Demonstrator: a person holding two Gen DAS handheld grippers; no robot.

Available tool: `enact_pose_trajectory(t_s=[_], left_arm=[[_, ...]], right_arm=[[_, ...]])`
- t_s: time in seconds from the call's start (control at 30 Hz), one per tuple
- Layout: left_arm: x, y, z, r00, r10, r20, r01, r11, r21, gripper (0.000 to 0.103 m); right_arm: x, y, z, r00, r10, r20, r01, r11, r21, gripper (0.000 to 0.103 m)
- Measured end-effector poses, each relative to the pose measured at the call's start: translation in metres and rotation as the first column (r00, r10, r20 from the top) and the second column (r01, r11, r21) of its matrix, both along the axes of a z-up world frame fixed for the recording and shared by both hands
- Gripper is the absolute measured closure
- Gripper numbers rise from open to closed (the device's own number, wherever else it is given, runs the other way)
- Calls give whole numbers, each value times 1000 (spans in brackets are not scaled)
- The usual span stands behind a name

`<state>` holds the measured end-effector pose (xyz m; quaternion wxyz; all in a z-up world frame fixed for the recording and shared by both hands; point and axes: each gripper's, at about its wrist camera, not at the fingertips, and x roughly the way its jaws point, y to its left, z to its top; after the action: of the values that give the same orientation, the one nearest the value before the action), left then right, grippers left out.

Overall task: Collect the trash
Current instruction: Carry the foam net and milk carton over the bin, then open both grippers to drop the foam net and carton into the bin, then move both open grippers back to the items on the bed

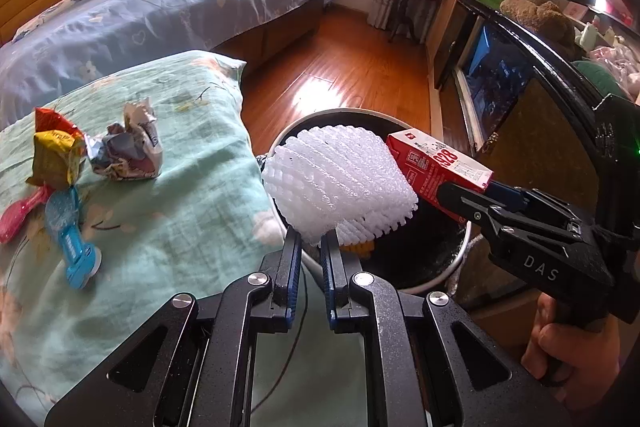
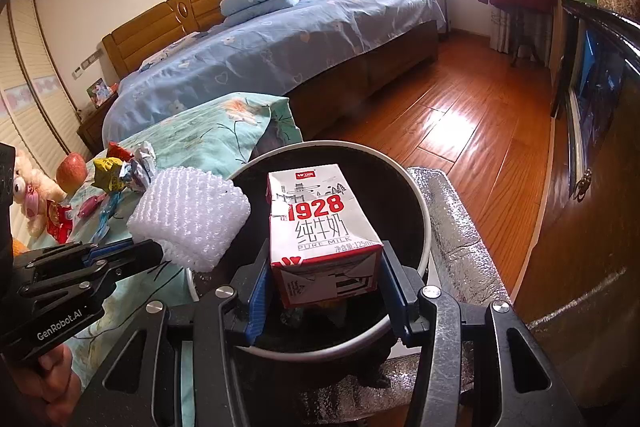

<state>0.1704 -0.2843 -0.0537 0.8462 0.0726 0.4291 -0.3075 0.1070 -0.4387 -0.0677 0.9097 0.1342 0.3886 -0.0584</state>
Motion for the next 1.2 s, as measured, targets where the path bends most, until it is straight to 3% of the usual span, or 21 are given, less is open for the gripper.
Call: enact_pose_trajectory(t_s=[0.63,0.7,0.8,0.83,1.07,1.2], left_arm=[[16,-17,-8,999,-4,-38,4,1000,2,90],[15,-17,-7,999,-7,-39,7,1000,-5,81],[11,-11,-4,1000,9,-26,-10,1000,-13,47],[9,-7,-4,1000,17,-20,-17,1000,-19,44],[-7,36,-7,996,89,-31,-90,995,-40,40],[-15,63,-9,990,138,-32,-139,989,-45,39]], right_arm=[[16,-13,-3,1000,1,-26,-1,1000,0,53],[17,-14,-3,1000,0,-29,0,1000,11,52],[16,-17,-2,1000,-4,-21,5,999,37,52],[15,-17,-2,1000,-5,-19,6,999,42,50],[7,-5,2,1000,5,10,-5,996,88,20],[7,16,4,999,39,22,-41,994,105,16]])
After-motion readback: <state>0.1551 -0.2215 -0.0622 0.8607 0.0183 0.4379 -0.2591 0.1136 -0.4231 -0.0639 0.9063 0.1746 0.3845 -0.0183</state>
